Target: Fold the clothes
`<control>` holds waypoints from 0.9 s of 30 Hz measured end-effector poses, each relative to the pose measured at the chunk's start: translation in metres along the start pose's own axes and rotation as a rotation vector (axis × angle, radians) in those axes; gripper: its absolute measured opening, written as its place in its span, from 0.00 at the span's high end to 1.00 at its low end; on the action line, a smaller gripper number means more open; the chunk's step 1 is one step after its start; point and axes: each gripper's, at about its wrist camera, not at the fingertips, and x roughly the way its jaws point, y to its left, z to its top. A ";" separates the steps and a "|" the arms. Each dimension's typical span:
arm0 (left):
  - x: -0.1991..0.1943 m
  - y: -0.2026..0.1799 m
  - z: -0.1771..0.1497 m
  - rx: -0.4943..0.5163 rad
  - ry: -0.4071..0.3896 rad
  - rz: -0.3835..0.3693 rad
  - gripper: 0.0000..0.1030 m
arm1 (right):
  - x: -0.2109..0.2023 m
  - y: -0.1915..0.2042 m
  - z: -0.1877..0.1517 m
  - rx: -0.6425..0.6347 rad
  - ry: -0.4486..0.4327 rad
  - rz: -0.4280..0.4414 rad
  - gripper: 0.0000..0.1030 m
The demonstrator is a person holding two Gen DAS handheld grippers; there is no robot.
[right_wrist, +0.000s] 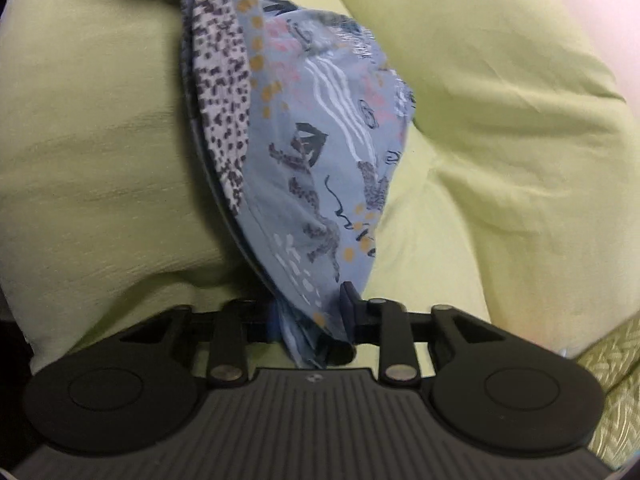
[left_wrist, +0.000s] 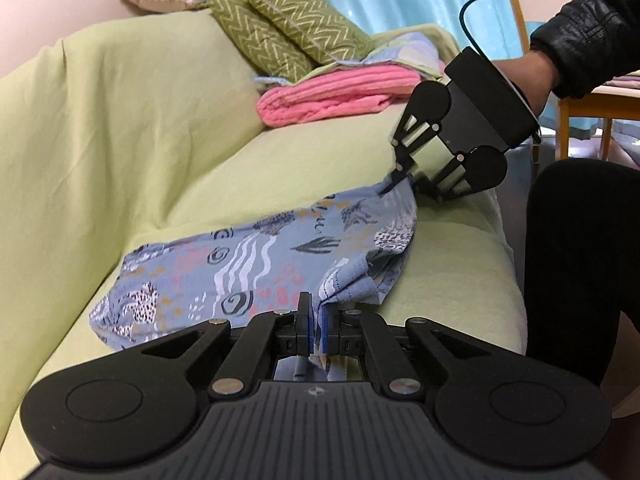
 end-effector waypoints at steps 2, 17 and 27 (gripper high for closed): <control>-0.006 0.001 0.001 -0.004 -0.004 0.002 0.98 | -0.009 -0.001 0.004 0.018 0.008 -0.006 0.99; -0.163 -0.016 -0.043 0.032 0.091 0.057 0.98 | -0.163 0.044 0.088 0.051 -0.123 0.131 0.99; -0.157 -0.004 -0.058 -0.041 0.117 0.011 0.98 | -0.165 0.047 0.105 0.050 -0.061 0.234 0.99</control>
